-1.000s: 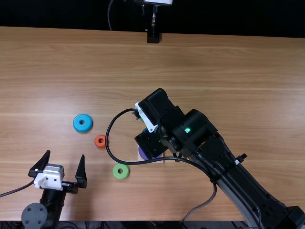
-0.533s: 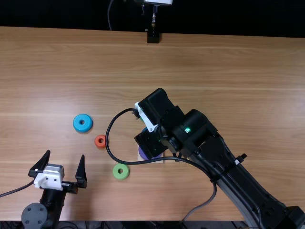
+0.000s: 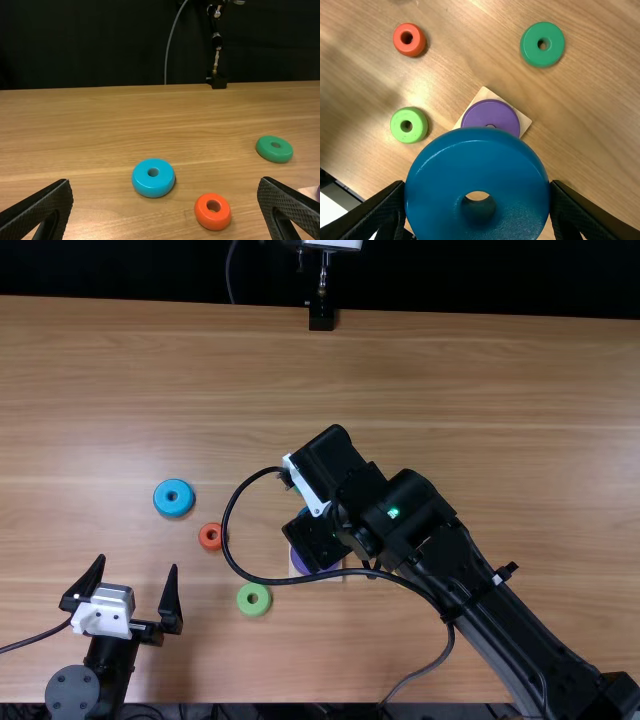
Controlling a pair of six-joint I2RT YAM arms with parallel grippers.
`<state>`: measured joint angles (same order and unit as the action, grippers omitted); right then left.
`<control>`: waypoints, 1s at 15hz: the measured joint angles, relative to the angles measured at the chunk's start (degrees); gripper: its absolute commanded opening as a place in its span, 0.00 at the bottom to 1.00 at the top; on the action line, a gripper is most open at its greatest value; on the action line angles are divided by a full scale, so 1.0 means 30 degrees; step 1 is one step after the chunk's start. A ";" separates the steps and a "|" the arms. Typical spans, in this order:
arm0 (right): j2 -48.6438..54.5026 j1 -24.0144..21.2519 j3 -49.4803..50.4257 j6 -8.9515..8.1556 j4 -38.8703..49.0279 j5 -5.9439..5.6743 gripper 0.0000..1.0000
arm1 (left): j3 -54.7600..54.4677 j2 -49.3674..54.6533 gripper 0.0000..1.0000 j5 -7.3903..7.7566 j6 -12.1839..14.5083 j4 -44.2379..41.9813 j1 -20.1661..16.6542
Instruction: Build the Hanoi tower: stack the rings onto the peg from bottom to top in this color order: purple, dark blue, light blue, dark green, light green, yellow, orange.
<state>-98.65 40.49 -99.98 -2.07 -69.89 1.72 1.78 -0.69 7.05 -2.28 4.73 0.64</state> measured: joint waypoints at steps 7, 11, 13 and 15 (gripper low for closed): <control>-0.0007 0.0000 0.0000 0.0015 0.1450 -0.0007 0.00 | 0.0000 0.0007 1.00 0.0015 -0.0007 0.0000 0.0000; -0.0007 0.0000 0.0000 0.0044 0.1224 -0.0007 0.00 | 0.0007 0.0007 1.00 0.0000 0.0000 0.0000 0.0000; -0.0007 0.0000 0.0000 0.0087 0.1202 -0.0015 0.00 | 0.0000 0.0007 1.00 0.0007 -0.0007 -0.0015 0.0000; -0.0007 -0.0007 0.0000 0.0102 0.1173 -0.0007 0.00 | 0.0000 0.0007 1.00 0.0000 -0.0007 0.0007 0.0000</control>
<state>-98.67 40.47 -99.98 -1.76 -66.37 1.69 1.78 -0.67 7.05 -2.31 4.75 0.64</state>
